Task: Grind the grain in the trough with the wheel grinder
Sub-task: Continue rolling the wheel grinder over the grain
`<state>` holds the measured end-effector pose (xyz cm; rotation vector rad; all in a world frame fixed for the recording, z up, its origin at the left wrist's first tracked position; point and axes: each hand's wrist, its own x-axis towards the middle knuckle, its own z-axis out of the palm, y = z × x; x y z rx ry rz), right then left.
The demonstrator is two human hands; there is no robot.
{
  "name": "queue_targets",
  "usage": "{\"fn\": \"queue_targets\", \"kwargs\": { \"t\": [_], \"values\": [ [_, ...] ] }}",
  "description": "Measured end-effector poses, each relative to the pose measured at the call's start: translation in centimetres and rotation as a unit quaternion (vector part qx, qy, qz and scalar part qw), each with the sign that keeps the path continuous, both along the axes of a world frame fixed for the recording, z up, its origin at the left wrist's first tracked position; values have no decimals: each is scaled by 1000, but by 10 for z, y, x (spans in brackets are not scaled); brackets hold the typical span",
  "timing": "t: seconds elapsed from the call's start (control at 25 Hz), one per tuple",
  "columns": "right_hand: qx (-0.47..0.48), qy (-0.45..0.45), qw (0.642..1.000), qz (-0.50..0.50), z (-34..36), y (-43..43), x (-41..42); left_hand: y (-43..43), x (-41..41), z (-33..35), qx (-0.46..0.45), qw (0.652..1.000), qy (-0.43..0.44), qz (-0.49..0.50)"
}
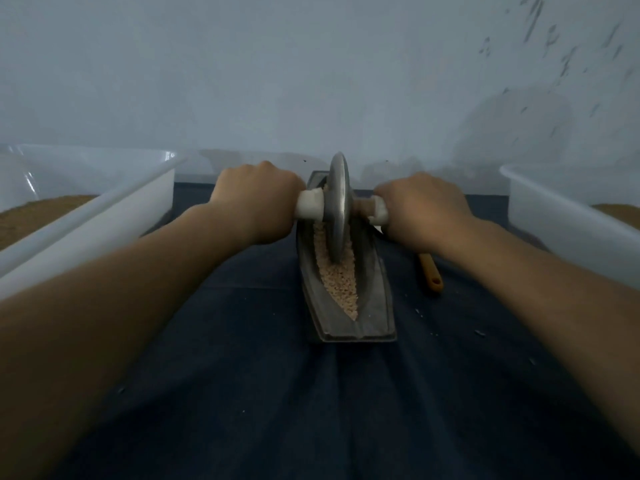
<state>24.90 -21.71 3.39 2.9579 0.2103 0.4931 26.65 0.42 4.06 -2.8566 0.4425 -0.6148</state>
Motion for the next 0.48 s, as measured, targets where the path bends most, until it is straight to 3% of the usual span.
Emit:
{"fn": "queue_targets", "kwargs": {
  "t": [0.2, 0.28, 0.4, 0.48],
  "values": [
    [-2, -106, 991, 80, 0, -21, -74, 34, -65, 2, 8, 992, -97, -82],
    [-7, -125, 988, 94, 1, -23, -76, 32, -63, 3, 10, 993, -93, -71],
    [-15, -92, 996, 6, -9, -10, -33, 10, -27, -13, 27, 996, -80, 21],
    [31, -63, 997, -29, -12, -4, 10, -7, 1, -11, 23, 995, -87, 51]
  ]
}}
